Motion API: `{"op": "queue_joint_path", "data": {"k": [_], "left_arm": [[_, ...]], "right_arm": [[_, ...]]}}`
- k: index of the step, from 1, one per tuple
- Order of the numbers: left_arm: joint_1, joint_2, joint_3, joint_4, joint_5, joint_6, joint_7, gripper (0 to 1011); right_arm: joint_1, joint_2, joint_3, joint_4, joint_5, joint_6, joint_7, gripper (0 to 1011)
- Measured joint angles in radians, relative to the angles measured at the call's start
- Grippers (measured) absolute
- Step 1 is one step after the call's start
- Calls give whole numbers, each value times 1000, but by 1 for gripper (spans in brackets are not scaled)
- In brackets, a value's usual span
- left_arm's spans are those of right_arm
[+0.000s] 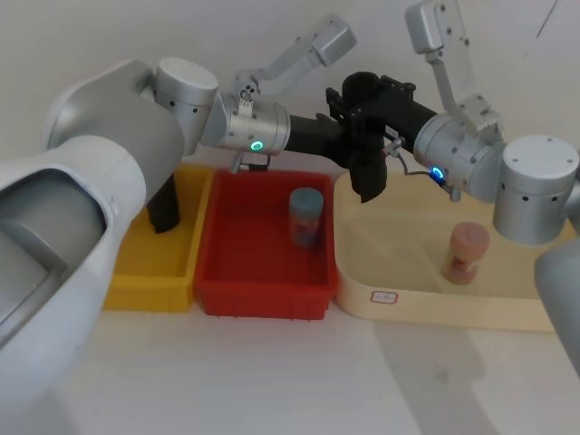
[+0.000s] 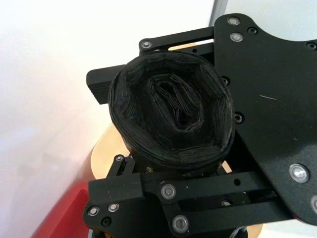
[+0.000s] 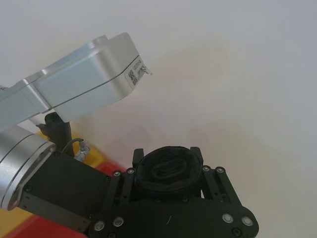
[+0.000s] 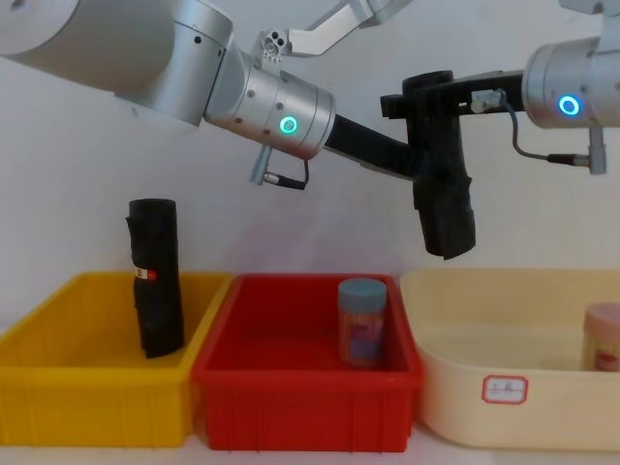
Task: Pick up the garbage bag with the one hand and transfer it to the other hand.
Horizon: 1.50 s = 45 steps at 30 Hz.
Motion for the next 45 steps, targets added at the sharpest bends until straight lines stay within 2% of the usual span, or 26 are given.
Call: {"op": "queue_joint_path", "data": {"k": [16,19,24,25,34,35,37,45], "left_arm": [[0,0,0,0,0,0,0,411],[0,0,0,0,0,0,0,464],[0,0,0,0,0,0,0,650],[0,0,0,0,0,0,0,650],[0,0,0,0,0,0,0,940],[0,0,0,0,0,0,0,940],[0,0,0,0,0,0,0,1001],[0,0,0,0,0,0,0,1001]], "right_arm": [[1,0,-1,1,0,0,0,547],[1,0,-1,1,0,0,0,547],[-1,1,-1,-2,0,0,-2,547],[-2,1,-1,-4,0,0,-3,547],[-32,8,12,-54,-14,-4,-53,547],[-35,9,13,-59,-15,-4,-60,547],[-44,11,20,-75,-22,-4,-76,547],[-65,18,48,-118,-50,18,-147,547]]}}
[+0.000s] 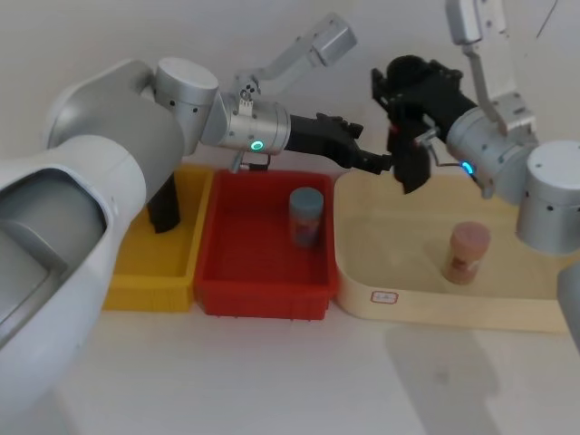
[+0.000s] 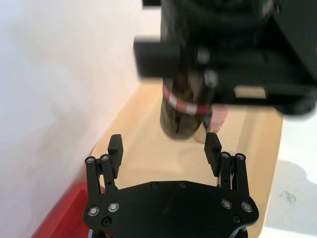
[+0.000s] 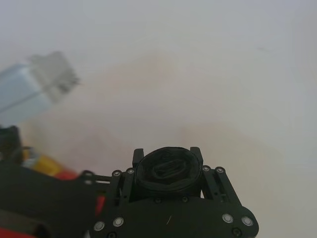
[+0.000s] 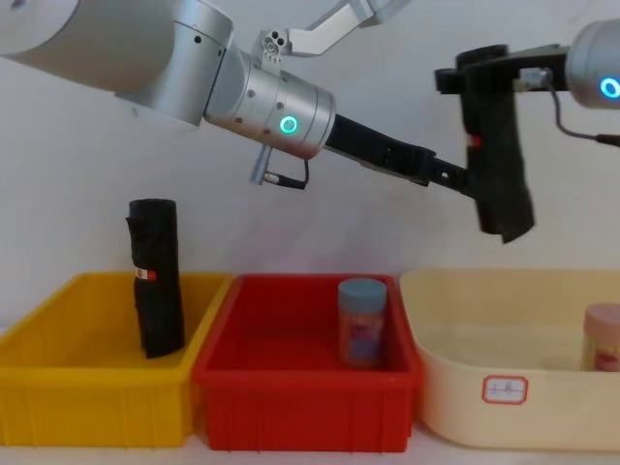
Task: Pick up the garbage bag with the one hand and transfer it to the other hand.
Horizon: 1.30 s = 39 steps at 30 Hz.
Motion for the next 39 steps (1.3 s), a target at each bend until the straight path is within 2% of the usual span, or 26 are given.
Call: {"op": "queue_joint_path", "data": {"k": [8,16,22,31,39], "left_arm": [[0,0,0,0,0,0,0,1001],[0,0,0,0,0,0,0,1002],[0,0,0,0,0,0,0,1001],[0,0,0,0,0,0,0,1001],[0,0,0,0,0,0,0,1001]], "right_arm": [[9,4,35,20,-19,32,-49,547],[48,0,70,127,-18,34,-62,547],[92,-8,94,247,-1,-5,-44,547],[141,-15,117,388,21,-80,-1,547],[135,-15,131,419,34,-136,10,547]]}}
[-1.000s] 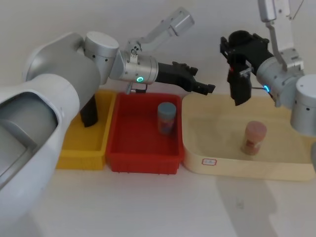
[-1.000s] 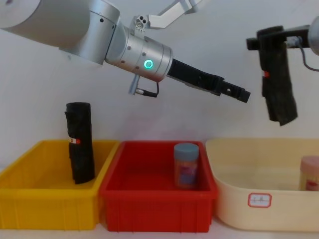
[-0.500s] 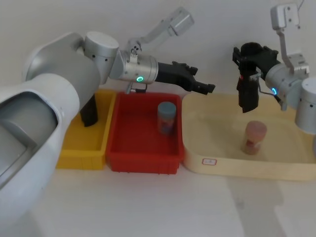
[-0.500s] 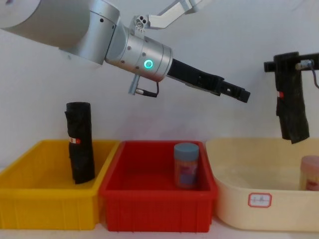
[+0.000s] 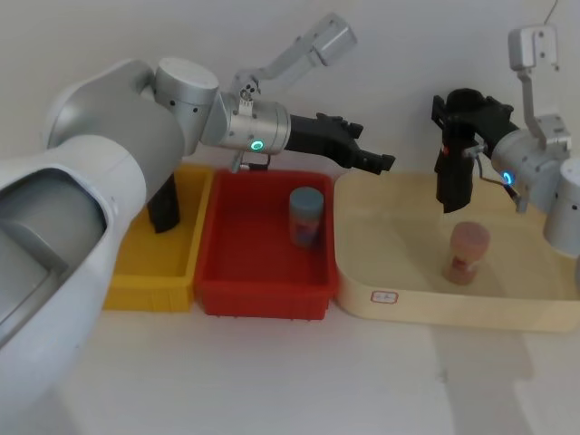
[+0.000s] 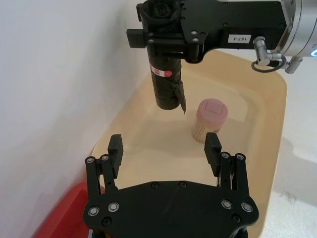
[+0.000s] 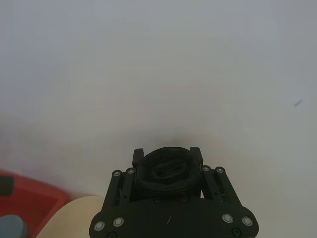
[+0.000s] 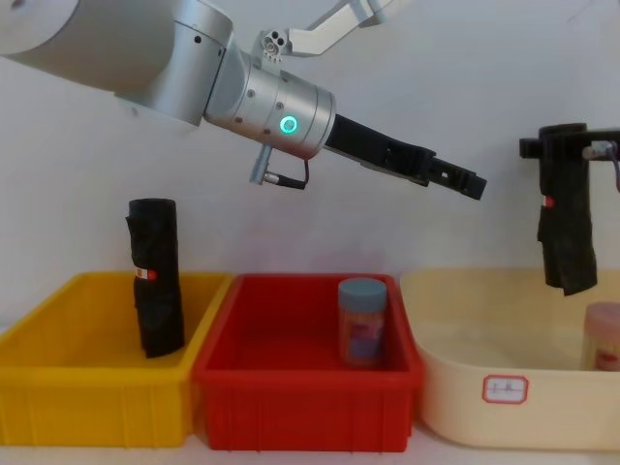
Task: Pick up the garbage bag with the one hand and transfer it to the other hand.
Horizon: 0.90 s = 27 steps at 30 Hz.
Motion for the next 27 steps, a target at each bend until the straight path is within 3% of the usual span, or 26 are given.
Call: {"op": "queue_joint_path", "data": {"k": [11,27], "left_arm": [[0,0,0,0,0,0,0,1002],[0,0,0,0,0,0,0,1002]], "right_arm": [[-61,6,19,-55,6,-49,-9,552],[-99,9,32,-97,7,-75,-18,964]]}}
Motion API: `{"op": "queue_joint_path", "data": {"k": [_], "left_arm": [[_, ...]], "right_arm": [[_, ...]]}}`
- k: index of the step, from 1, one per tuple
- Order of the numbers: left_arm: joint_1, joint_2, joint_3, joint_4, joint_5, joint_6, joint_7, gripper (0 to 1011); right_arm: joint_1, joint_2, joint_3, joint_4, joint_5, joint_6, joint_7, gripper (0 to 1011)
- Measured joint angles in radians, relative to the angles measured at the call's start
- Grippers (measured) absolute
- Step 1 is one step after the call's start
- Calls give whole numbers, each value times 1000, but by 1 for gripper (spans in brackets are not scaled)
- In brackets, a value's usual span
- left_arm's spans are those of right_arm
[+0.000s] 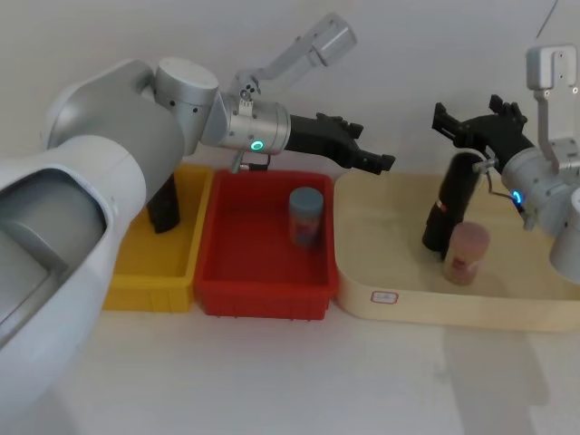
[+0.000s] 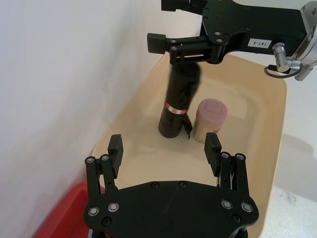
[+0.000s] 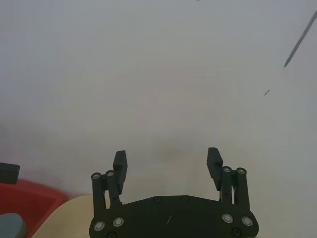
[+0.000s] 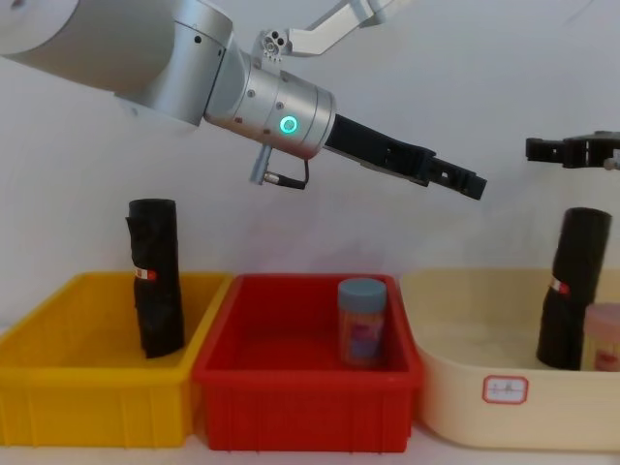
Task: Pick up the garbage bag with the one hand and transfer it to the other hand.
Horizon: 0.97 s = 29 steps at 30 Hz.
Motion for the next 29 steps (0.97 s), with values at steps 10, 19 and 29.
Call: {"op": "queue_joint_path", "data": {"k": [10,19,29], "left_arm": [[0,0,0,0,0,0,0,1002],[0,0,0,0,0,0,0,1002],[0,0,0,0,0,0,0,1002]], "right_arm": [[-9,1,2,-10,0,-5,-1,999],[-12,1,3,-13,0,-7,-2,999],[-13,1,4,-14,0,-8,-3,999]]}}
